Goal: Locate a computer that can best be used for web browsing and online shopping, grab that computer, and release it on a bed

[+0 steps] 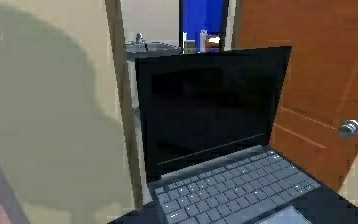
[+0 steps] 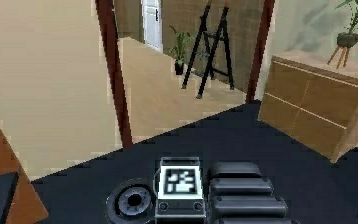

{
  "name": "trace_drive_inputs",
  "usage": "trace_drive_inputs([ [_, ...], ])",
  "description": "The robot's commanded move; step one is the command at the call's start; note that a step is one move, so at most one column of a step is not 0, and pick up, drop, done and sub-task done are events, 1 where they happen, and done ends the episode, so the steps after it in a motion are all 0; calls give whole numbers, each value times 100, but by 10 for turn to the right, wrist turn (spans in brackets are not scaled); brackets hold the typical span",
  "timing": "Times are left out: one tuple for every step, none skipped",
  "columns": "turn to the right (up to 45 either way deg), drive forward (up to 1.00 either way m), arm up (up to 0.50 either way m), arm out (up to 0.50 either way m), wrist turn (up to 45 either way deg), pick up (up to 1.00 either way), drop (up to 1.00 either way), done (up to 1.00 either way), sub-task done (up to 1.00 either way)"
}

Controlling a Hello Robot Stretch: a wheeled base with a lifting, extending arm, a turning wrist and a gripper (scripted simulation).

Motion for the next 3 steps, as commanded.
trace_drive_inputs([
  [90,0,0,0,0,0,0,0,0],
  [0,100,0,0,0,0,0,0,0],
  [120,0,0,0,0,0,0,0,0],
])
